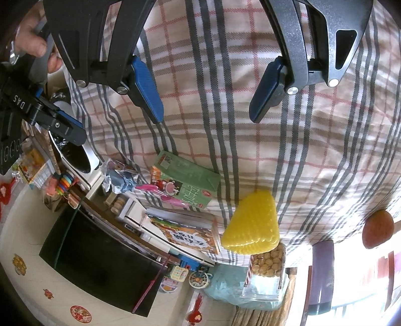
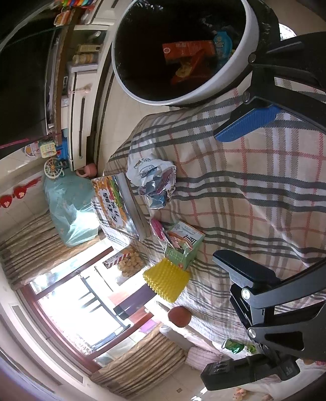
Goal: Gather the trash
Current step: 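Move both open tools back over the table items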
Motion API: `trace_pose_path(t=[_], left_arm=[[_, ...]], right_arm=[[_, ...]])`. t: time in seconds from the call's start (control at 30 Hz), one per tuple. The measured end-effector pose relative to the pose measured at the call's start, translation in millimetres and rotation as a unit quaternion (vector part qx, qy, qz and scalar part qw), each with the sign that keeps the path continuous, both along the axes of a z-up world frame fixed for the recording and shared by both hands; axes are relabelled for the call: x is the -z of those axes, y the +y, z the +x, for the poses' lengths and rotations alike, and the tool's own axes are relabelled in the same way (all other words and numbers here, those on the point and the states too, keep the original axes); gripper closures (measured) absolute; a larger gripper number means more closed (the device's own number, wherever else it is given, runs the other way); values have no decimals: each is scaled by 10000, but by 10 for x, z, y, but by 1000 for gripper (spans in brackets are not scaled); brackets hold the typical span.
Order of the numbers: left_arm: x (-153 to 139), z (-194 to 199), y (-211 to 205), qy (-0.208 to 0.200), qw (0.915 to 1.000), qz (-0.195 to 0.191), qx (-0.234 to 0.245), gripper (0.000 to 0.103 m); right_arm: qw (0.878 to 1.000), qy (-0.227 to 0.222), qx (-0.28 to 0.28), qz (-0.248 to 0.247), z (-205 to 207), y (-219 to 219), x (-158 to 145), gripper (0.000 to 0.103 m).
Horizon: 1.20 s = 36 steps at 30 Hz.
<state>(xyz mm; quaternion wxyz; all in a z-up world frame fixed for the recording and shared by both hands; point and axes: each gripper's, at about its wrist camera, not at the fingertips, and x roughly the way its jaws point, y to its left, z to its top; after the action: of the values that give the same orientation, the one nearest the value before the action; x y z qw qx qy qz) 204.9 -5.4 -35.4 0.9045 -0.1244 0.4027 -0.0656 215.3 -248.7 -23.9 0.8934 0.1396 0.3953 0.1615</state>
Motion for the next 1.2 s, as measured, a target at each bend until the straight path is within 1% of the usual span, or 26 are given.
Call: trace_pose_path(t=[0.3, 0.5, 0.57, 0.8, 0.87, 0.97, 1.13, 1.17, 1.2], left_arm=[[20, 116, 62, 17, 10000, 6, -94, 30], [16, 283, 148, -35, 9998, 101, -196, 29], [11, 346, 191, -82, 9996, 128, -258, 26], [-28, 674, 327, -217, 9986, 293, -385, 23], [-40, 774, 350, -232, 9982, 359, -412, 19], [-48, 901, 400, -301, 9977, 405, -456, 17], [-43, 1015, 451, -450, 9961, 546, -536, 17], [-41, 1028, 450, -474, 9958, 578, -520, 20], [-42, 1030, 446, -502, 9958, 585, -491, 25]], right_arm=[[9999, 19, -23, -120, 103, 42, 38, 14], [9998, -5, -33, -219, 240, 94, 49, 14], [9996, -33, -34, -275, 301, 114, 50, 14], [9989, 29, 40, -475, 583, 153, 110, 14], [9984, 73, 54, -552, 668, 160, 142, 14], [9980, 96, 42, -624, 765, 172, 168, 14], [9973, 56, 76, -728, 846, 191, 182, 14], [9972, 45, 77, -743, 854, 197, 182, 15], [9971, 20, 82, -752, 860, 197, 180, 19]])
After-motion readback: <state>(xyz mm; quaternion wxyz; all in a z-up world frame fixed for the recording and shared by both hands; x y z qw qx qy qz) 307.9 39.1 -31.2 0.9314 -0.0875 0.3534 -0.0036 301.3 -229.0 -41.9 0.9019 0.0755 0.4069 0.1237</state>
